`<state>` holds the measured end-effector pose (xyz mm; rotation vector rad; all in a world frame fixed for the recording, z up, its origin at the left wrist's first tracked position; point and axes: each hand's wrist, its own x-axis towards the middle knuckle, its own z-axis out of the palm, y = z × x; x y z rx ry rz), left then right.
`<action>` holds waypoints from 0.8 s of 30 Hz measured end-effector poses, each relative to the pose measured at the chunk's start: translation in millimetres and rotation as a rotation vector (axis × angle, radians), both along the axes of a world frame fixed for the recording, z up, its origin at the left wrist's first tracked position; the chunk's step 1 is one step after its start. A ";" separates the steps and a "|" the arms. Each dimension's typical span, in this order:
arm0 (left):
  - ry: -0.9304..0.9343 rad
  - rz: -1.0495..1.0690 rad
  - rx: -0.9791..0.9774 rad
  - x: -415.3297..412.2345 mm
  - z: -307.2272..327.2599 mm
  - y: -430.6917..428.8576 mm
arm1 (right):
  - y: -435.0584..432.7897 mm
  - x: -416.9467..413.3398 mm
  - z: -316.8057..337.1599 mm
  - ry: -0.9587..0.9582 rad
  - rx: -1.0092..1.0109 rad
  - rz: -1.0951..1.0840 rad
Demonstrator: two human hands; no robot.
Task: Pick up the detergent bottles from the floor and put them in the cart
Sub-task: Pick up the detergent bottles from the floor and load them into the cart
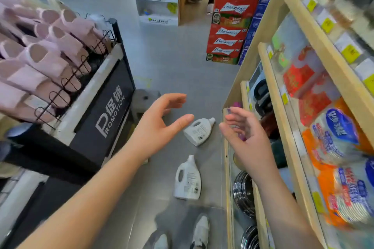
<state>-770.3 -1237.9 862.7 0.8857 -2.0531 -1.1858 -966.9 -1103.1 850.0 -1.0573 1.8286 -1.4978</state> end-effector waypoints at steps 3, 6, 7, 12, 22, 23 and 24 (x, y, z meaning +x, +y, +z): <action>-0.023 0.053 0.052 -23.0 -26.5 -11.3 | -20.8 -27.0 -27.5 -0.059 0.041 0.018; -0.055 0.105 0.109 -41.3 -62.8 -23.0 | -40.8 -47.9 -66.7 -0.110 0.082 0.028; -0.069 0.119 0.136 -45.9 -76.1 -26.6 | -47.6 -52.4 -81.4 -0.125 0.104 0.028; -0.138 0.177 0.279 -61.9 -163.3 -45.4 | -72.3 -67.9 -166.7 -0.165 0.235 -0.001; -0.159 0.448 0.654 -93.6 -467.7 -62.7 | -114.6 -63.6 -453.1 -0.410 0.375 -0.103; -0.165 0.471 0.678 -95.1 -500.5 -61.7 | -117.5 -62.2 -487.1 -0.427 0.388 -0.116; -0.175 0.482 0.698 -96.2 -532.5 -61.1 | -120.1 -61.8 -521.1 -0.444 0.404 -0.129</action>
